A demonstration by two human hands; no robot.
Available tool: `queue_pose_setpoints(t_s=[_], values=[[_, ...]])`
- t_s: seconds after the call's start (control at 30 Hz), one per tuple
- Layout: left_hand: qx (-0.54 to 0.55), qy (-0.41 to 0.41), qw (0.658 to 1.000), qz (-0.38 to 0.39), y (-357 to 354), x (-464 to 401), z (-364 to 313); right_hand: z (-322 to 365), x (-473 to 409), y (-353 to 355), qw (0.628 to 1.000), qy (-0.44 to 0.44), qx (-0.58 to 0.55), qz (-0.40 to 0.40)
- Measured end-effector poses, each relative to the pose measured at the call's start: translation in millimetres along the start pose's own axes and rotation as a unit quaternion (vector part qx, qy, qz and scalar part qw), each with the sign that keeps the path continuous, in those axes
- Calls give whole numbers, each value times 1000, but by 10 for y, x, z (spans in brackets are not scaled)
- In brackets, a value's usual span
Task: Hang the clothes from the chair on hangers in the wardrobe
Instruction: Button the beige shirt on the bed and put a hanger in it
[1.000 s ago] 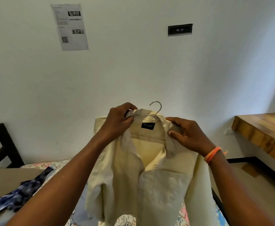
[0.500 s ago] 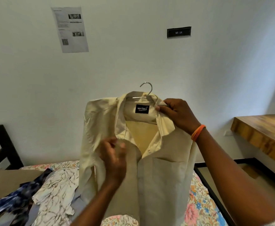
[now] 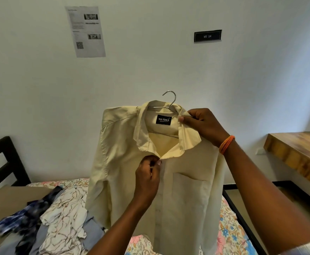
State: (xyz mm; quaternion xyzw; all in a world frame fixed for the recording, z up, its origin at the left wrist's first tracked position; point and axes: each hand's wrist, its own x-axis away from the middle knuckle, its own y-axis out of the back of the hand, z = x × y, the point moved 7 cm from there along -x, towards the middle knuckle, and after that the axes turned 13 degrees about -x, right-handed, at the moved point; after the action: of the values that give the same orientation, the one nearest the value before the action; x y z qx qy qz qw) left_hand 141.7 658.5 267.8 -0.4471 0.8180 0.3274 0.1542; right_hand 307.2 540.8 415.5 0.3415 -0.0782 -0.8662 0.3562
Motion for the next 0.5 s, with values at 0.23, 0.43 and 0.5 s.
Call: queue_pose_setpoints(t_s=[0.23, 0.43, 0.5], values=[[204, 95, 959, 170, -187, 243, -96, -209, 16, 29, 993, -88, -72, 27], [209, 129, 950, 192, -232, 437, -17, -957, 372, -254, 953, -264, -148, -10], [214, 176, 946, 168, -220, 469, 66, -1009, 605, -550, 935, -300, -191, -3]])
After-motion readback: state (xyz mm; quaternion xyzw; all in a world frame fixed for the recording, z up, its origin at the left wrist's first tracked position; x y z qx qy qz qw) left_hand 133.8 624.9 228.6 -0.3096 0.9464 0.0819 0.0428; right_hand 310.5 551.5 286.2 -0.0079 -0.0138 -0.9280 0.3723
